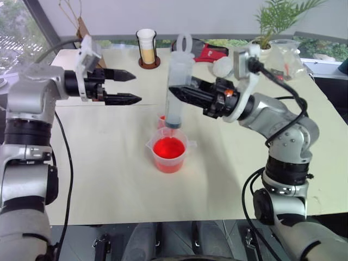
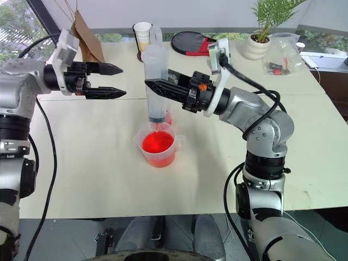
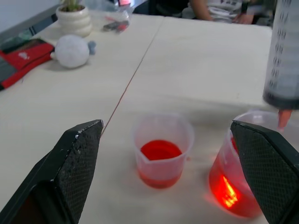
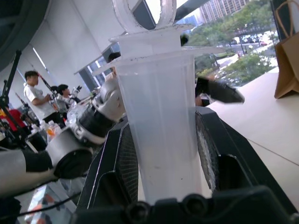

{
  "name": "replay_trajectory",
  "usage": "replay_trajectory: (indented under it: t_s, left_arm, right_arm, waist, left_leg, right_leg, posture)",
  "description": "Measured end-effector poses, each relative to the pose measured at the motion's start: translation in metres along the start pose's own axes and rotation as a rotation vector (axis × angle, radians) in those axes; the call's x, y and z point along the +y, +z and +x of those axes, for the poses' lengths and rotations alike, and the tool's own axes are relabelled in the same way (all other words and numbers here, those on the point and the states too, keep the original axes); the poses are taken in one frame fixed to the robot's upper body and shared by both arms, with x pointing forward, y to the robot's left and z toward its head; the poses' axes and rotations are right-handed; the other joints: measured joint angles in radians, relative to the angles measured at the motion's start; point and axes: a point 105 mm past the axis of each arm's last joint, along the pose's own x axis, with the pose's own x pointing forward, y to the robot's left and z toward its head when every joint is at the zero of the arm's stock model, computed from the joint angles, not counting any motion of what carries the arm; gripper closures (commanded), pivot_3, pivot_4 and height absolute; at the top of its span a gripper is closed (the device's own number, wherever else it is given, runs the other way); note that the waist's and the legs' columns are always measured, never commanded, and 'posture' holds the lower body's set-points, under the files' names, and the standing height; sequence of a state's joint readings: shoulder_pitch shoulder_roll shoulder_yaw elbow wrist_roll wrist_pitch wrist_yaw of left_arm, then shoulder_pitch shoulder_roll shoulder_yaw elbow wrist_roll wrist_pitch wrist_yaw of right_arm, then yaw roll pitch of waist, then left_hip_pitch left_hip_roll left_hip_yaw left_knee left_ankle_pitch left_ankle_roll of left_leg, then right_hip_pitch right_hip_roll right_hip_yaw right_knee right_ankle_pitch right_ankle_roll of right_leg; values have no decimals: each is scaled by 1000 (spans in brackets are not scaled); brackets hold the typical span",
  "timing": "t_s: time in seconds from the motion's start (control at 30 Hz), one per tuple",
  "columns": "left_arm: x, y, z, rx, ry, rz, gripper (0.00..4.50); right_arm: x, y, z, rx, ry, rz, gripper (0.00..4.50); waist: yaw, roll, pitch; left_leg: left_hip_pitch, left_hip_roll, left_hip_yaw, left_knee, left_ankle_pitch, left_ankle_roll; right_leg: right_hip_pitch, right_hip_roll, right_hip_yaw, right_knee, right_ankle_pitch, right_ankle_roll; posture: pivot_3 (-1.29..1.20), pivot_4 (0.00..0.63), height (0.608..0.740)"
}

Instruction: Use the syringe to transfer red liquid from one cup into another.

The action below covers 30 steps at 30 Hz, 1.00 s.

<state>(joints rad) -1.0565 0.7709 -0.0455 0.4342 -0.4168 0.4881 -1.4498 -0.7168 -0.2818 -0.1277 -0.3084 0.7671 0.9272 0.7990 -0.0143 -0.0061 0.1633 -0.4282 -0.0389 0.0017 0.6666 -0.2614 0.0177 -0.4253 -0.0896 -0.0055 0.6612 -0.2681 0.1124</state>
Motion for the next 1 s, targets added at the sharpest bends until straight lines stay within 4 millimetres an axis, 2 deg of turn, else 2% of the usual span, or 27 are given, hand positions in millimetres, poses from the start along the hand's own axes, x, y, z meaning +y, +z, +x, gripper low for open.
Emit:
replay_trajectory:
  t_s: [0.1, 0.27, 0.5, 0.67, 0.93, 0.97, 1.0]
  left_arm:
    - [-11, 19, 7, -26, -60, 52, 0]
    - [-26, 34, 20, -53, -125, 107, 0]
    - [-23, 47, 20, -102, -112, 119, 0]
    - [-18, 48, 21, -128, -113, 102, 0]
    - [-18, 45, 37, -151, -137, 141, 0]
    - [-19, 45, 40, -156, -142, 148, 530]
    - [-20, 45, 42, -158, -147, 156, 853]
  right_arm:
    - [-2, -21, 1, 41, -9, -3, 3100]
    - [-11, -25, 0, 29, -38, -30, 3100]
    - [-9, -39, 1, 51, -38, -39, 3100]
    - [-9, -45, 1, 62, -44, -41, 3100]
    - [-8, -52, 3, 81, -45, -41, 3100]
    - [-8, -53, 3, 82, -46, -41, 3100]
    - [-8, -53, 4, 80, -46, -41, 3100]
  waist:
    - [-1, 0, 0]
    - [-3, 0, 0]
    - [-1, 0, 0]
    - [0, 0, 0]
    - [0, 0, 0]
    - [0, 0, 0]
    - [0, 0, 0]
  left_leg:
    - [0, 0, 0, 0, 0, 0]
    - [1, 1, 0, 0, 0, 0]
    - [1, 1, -1, 1, 0, 0]
    - [1, 1, -1, 1, 0, 0]
    - [1, 1, -1, 1, 1, -1]
    - [1, 1, -1, 1, 1, -1]
    - [1, 1, -1, 1, 1, -1]
  right_leg:
    - [0, 0, 0, 0, 0, 0]
    - [0, 1, 0, 0, 0, 0]
    - [0, 1, 0, 0, 0, 0]
    - [0, 1, 0, 0, 0, 0]
    - [0, 1, 0, 0, 0, 0]
    - [0, 1, 0, 0, 0, 0]
    - [0, 1, 0, 0, 0, 0]
  posture:
    - [0, 150, 740]
    - [0, 150, 740]
    - [0, 150, 740]
    - [0, 150, 740]
    - [0, 150, 740]
    - [0, 150, 740]
    - [0, 150, 740]
